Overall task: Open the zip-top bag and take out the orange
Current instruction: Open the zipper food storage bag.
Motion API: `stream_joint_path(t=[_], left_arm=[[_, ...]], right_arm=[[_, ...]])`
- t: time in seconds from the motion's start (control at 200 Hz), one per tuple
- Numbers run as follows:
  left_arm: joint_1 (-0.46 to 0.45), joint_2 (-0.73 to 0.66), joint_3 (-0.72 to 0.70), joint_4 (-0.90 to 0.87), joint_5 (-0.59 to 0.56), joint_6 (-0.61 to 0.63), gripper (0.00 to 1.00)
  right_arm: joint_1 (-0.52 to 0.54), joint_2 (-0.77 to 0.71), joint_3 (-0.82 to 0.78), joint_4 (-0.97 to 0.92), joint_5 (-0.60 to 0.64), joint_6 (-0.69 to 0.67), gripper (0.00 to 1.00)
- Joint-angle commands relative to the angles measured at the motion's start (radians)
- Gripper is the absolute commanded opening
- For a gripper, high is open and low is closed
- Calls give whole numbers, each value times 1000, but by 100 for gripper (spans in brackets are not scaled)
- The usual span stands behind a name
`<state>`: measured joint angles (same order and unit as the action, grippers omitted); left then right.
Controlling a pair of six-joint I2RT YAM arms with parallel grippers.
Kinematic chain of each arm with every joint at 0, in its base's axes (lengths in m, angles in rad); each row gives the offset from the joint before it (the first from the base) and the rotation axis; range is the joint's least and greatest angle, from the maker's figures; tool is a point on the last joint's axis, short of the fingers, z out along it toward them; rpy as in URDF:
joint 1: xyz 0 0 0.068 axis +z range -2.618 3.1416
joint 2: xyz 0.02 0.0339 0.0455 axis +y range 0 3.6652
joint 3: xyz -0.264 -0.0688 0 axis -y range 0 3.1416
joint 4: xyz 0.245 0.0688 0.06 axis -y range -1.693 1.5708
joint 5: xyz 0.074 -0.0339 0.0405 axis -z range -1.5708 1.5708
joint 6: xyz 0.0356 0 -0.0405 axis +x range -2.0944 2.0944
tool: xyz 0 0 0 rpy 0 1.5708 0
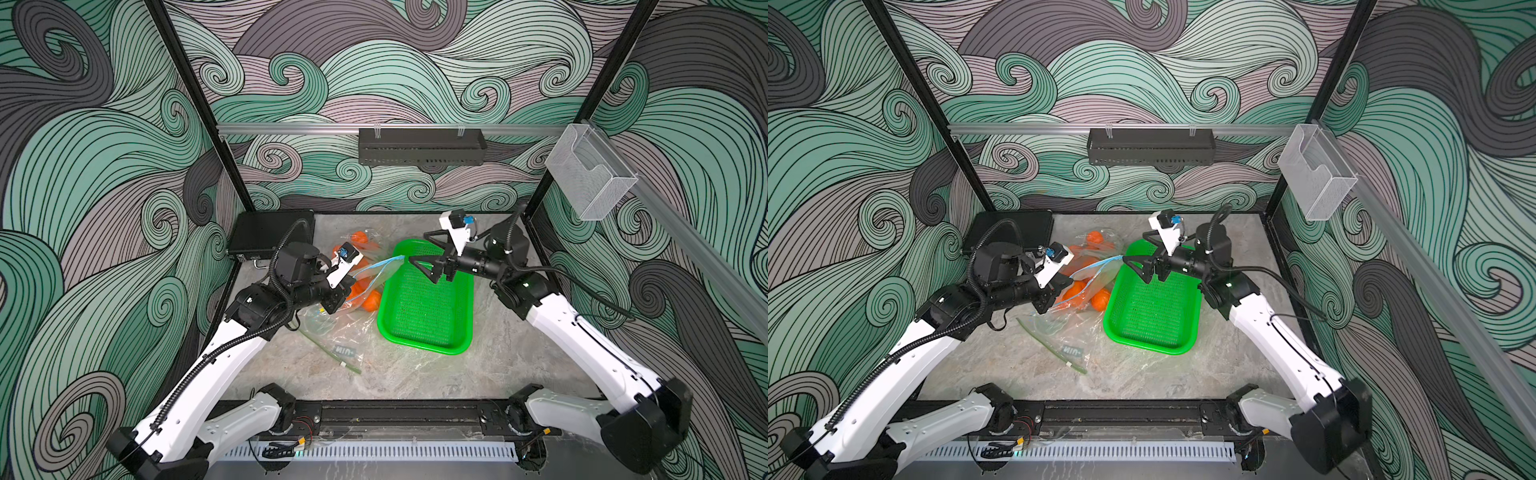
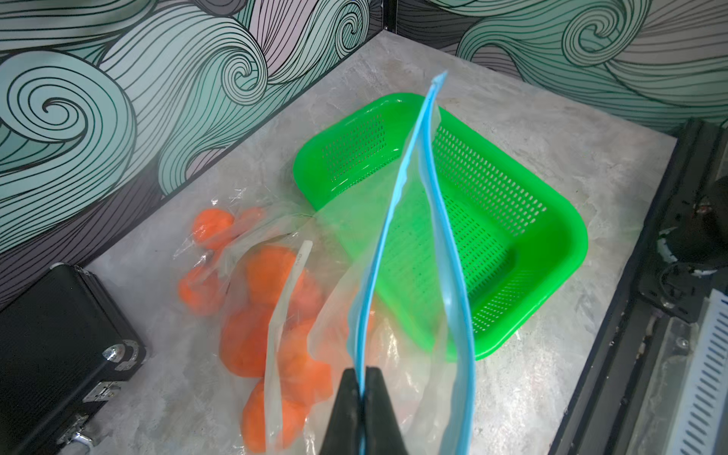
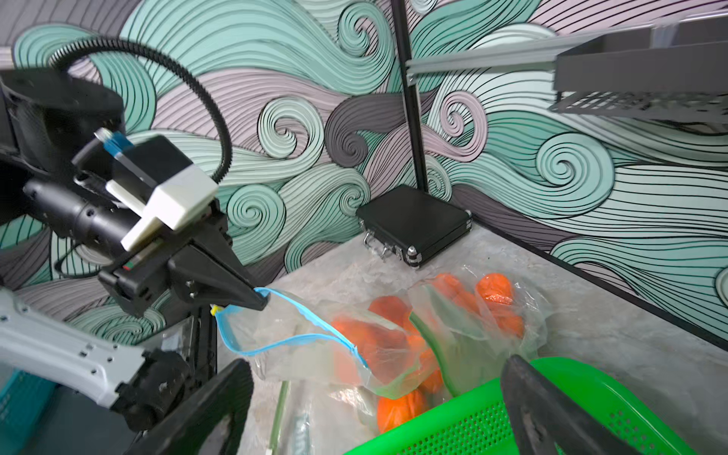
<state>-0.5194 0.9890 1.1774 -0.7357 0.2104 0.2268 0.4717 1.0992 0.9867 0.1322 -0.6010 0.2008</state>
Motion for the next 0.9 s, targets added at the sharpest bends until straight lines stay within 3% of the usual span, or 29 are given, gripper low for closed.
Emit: stream_joint_path(t=[0.0,0.1,0.265,0.325,0.47,0.59,0.73,0.896], left_arm=[[3,-2,36,12,4,-118,0],[3,1,66,-19,-24,-204,0],[4,-4,138,-103,-165,-279,0],[3,-2,157,-148,-199,-294,0],[3,-14,158,-192,-237,-313,0],[3,-26,123,-171,-236,-303,0],[3,-25,111,-162,-236,-292,0],[4,-29,97,-153,-233,-272,0]], right_arm=[[10,-48,-23,136,44,221,86],[66,-21,70,-71,31,206,78],[96,9,71,-279,186,214,65],[95,20,60,-383,292,207,64],[91,33,55,-632,643,153,71],[45,33,41,-748,852,128,76],[-74,78,-3,-820,832,149,76],[-84,110,-70,-822,831,175,77]])
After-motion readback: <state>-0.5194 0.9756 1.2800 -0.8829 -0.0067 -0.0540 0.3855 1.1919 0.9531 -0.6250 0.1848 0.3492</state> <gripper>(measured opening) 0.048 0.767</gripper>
